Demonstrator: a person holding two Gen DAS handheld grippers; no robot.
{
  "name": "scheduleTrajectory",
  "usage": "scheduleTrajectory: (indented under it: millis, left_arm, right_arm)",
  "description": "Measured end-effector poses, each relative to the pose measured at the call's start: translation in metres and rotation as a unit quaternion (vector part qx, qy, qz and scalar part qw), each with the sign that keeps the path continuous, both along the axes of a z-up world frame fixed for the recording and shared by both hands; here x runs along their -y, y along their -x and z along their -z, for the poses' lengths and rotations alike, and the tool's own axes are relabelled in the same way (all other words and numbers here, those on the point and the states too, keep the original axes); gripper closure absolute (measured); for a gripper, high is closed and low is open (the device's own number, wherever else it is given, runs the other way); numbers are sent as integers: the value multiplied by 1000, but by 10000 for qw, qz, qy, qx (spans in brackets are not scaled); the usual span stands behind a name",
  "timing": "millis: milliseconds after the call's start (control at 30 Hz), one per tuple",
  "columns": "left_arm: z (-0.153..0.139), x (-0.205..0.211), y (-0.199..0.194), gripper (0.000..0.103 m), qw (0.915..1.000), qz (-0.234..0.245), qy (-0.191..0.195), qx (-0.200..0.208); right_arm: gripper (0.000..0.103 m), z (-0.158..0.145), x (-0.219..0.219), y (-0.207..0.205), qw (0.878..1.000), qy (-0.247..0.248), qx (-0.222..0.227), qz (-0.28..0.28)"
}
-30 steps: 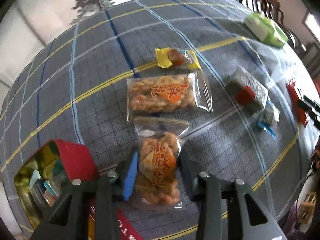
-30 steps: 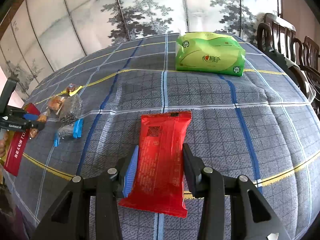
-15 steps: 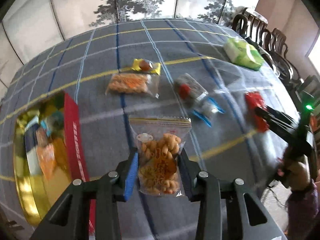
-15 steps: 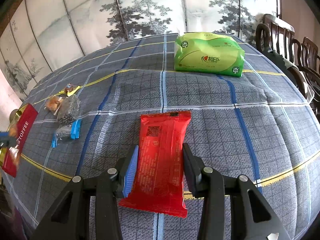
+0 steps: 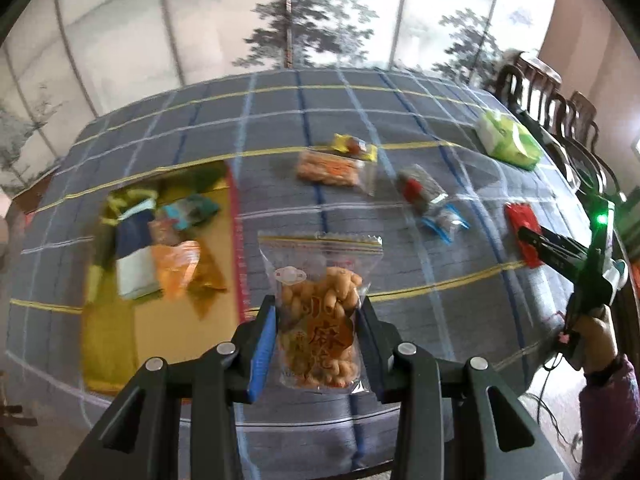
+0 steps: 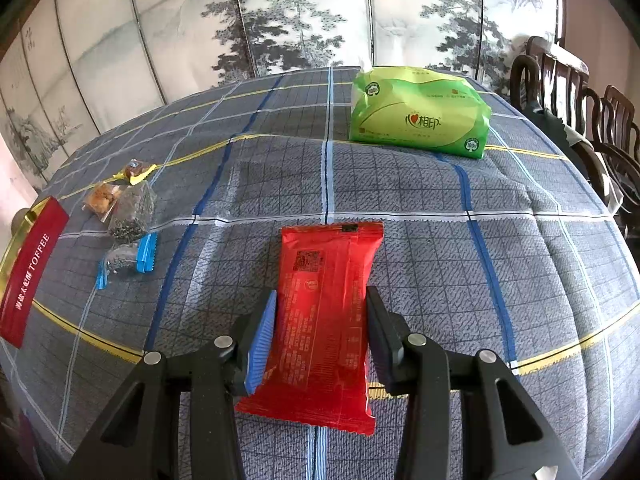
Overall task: Organize snacks
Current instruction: 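Carry the peanut bag with the left tool over the tin while the right tool holds the red packet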
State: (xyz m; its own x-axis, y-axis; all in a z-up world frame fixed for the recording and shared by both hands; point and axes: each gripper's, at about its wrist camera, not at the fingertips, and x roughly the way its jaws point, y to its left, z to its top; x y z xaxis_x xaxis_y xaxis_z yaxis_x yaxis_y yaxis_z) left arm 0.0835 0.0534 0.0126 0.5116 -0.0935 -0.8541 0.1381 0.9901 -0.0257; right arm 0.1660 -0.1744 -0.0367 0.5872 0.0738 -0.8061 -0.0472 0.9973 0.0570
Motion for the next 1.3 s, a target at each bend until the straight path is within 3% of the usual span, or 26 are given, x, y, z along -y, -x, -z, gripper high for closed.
scheduleTrajectory:
  millis: [533,1300]
  left_arm:
    - [-10,-66,7,64,9963,-761,-221,327]
    - [35,-116,-6,64,9875,-1362,-778,154]
  right_arm:
    - [62,2,-10,0,9999,170,-8,-23]
    - [61,3,-22,-1,9997,236,-16,-42]
